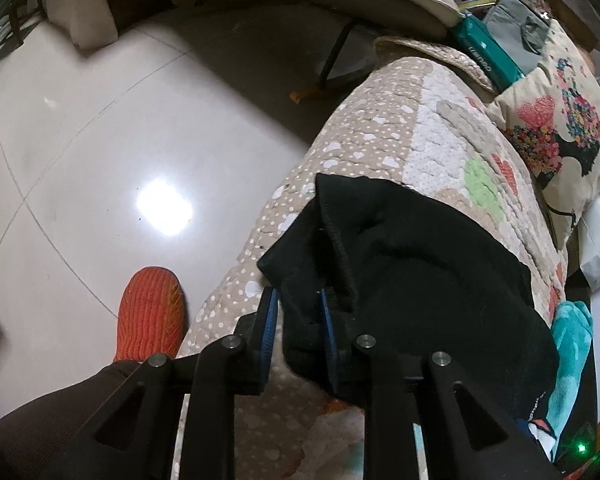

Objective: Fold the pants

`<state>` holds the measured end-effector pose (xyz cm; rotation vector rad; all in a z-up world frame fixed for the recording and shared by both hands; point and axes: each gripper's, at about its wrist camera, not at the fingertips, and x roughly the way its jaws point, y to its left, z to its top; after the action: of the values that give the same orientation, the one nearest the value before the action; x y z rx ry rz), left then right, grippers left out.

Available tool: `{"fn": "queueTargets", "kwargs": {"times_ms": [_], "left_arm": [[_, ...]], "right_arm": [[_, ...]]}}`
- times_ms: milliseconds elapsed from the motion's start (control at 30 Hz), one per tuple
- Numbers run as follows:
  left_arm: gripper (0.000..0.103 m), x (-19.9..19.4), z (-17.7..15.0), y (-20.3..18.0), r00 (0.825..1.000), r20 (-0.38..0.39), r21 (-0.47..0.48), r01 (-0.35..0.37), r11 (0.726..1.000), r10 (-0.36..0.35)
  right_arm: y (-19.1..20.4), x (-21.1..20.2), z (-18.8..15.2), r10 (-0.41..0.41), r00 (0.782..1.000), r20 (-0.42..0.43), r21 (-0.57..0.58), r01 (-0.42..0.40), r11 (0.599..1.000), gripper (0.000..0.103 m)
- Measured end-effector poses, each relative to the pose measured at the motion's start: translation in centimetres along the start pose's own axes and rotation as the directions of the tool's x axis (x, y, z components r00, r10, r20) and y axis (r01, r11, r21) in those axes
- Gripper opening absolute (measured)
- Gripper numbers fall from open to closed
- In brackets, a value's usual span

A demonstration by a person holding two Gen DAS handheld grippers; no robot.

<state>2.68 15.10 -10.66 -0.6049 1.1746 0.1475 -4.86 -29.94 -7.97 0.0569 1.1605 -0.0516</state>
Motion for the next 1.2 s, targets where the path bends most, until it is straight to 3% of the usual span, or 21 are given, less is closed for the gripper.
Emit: {"fn": "queueTargets", "kwargs": {"times_ms": [100, 267, 400, 600, 767, 900, 1067, 1200], "left_arm": [[0.021, -0.4, -0.4, -1.1, 1.000, 0.017, 0.058, -0.005, 0.998, 0.004], [0.023, -0.4, -1.5, -2.7, 1.000, 0.020, 0.148, -0.007, 0.989, 0.004], [0.033, -0.6, -3.2, -3.8, 1.000, 0.016, 0.210, -0.003, 0.978, 0.000], [0.034, -1.3, -6.5, -4.6, 1.000, 0.026, 0.285, 0.008, 0.958, -0.016], [0.034, -0.6, -8.5, -4.5, 1.000, 0.005, 0.286, 0.006, 0.958, -0.008], [0.034, -0.8, -8.3, -3.9, 1.000, 0.013, 0.268, 0.021, 0.963, -0.026], [0.034, -0.1, -6.3, -0.6, 0.998, -0.021, 0.111, 0.057, 0.992, -0.055], [0.034, -0.1, -5.6, 0.4, 0.999, -0.015, 0.061, 0.041, 0.997, -0.040]], "right_arm": [[-0.7, -1.4, -0.1, 0.043, 0.998, 0.045, 0.048, -0.045, 0.998, 0.049], [1.4, -2.8, -1.5, 0.063, 0.993, 0.102, 0.007, -0.064, 0.998, 0.053], [3.4, -2.0, -3.8, 0.084, 0.992, 0.089, 0.010, -0.085, 0.996, 0.060], [5.5, -1.5, -7.3, 0.076, 0.995, 0.067, -0.010, -0.076, 0.997, 0.060], [6.4, -2.0, -7.6, 0.080, 0.992, 0.095, -0.042, -0.077, 0.996, 0.060], [7.3, -2.5, -7.7, 0.091, 0.989, 0.117, -0.084, -0.082, 0.993, 0.061], [7.9, -2.5, -7.7, 0.117, 0.986, 0.122, -0.117, -0.103, 0.988, 0.063], [8.3, -2.7, -7.2, 0.131, 0.983, 0.132, -0.117, -0.116, 0.986, 0.063]]}}
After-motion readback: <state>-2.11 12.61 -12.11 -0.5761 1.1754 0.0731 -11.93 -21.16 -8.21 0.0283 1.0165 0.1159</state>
